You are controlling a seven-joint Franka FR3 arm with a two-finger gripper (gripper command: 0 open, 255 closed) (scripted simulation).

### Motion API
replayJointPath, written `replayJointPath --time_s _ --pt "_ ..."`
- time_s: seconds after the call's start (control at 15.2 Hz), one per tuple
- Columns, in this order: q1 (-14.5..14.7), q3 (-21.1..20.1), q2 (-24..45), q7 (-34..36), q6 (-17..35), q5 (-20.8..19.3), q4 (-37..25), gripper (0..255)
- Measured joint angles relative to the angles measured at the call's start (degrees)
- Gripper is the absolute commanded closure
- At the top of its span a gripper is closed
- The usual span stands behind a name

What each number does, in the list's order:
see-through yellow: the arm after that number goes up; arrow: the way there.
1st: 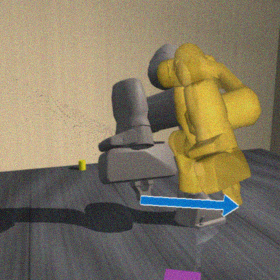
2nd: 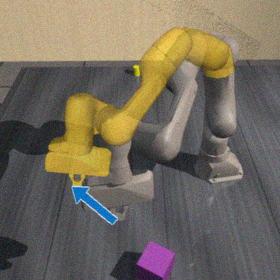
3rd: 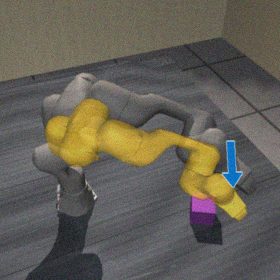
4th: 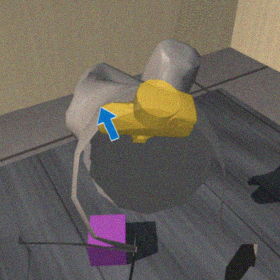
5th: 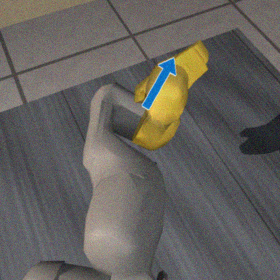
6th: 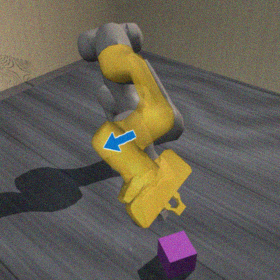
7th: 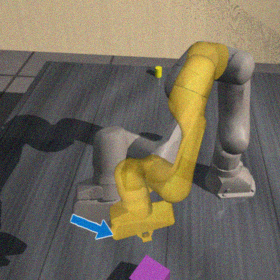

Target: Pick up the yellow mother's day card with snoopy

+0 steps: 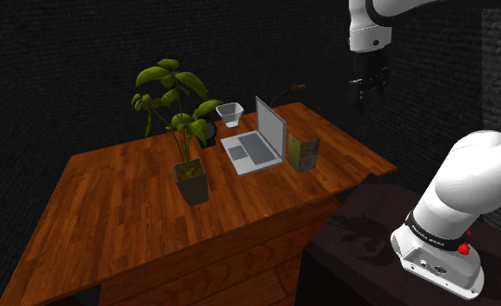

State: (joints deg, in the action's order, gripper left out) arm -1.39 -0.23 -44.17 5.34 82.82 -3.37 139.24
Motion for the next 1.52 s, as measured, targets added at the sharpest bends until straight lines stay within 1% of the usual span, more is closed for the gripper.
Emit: replayJointPath --time_s 0.07,0.2,0.4,0.86,1.12,1.52 --pt "0.0 0.0 0.0 0.0 0.0 0.0 0.0 0" --pt "-0.34 0.53 2.06 -0.09 2.24 -0.28 0.08 0" --pt "-1.0 1.5 6.68 0.0 7.93 -0.65 0.84 0" --pt "-2.24 3.61 20.19 0.24 20.38 -0.78 -1.16 0" --pt "-2.79 4.73 28.77 0.19 26.76 -0.33 -3.89 0" --pt "-3.89 6.5 41.21 -0.97 33.66 1.03 -10.17 0"
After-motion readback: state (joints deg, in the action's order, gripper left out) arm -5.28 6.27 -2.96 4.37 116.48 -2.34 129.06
